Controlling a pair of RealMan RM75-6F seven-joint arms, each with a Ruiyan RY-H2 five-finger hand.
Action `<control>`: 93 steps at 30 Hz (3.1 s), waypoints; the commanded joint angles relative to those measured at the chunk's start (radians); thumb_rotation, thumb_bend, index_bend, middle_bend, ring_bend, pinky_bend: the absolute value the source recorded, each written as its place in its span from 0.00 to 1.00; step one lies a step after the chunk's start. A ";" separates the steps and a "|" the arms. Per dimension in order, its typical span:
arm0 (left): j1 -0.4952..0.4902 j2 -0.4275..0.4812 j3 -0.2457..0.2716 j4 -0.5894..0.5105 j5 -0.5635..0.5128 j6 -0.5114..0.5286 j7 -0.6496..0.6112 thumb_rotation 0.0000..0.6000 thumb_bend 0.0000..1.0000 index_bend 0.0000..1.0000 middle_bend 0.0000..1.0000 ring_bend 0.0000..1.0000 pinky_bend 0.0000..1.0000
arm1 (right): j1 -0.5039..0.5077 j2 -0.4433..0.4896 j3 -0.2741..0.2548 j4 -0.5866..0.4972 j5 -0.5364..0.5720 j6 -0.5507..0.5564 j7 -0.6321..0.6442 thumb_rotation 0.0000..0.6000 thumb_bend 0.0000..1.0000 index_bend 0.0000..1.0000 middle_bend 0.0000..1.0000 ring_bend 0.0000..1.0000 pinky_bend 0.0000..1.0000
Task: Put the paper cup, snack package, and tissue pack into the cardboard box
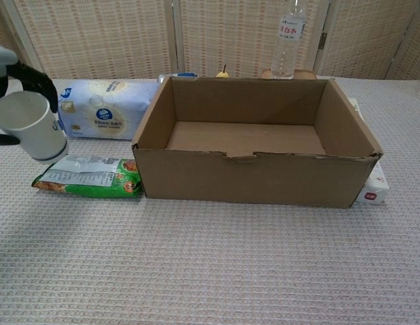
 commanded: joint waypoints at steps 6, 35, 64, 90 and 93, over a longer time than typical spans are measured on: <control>-0.224 0.012 -0.120 -0.067 -0.109 -0.066 0.229 1.00 0.27 0.40 0.45 0.31 0.49 | -0.003 -0.004 -0.005 0.000 -0.009 0.003 -0.004 1.00 0.00 0.00 0.00 0.00 0.00; -0.453 -0.356 -0.102 0.188 -0.224 0.072 0.298 1.00 0.14 0.00 0.00 0.00 0.13 | -0.010 0.023 0.003 0.000 0.009 0.026 0.033 1.00 0.00 0.00 0.00 0.00 0.00; -0.022 -0.258 0.131 0.269 -0.006 0.172 -0.054 1.00 0.22 0.16 0.25 0.19 0.38 | -0.005 0.003 -0.006 0.000 -0.011 0.006 0.008 1.00 0.00 0.00 0.00 0.00 0.00; -0.076 -0.407 0.082 0.446 -0.146 -0.019 -0.062 1.00 0.19 0.06 0.17 0.10 0.23 | 0.007 -0.003 0.012 0.003 0.035 0.008 -0.003 1.00 0.00 0.00 0.00 0.00 0.00; -0.076 -0.413 0.083 0.453 -0.147 -0.022 -0.063 1.00 0.19 0.05 0.16 0.10 0.23 | 0.008 -0.004 0.012 0.005 0.038 0.007 -0.003 1.00 0.00 0.00 0.00 0.00 0.00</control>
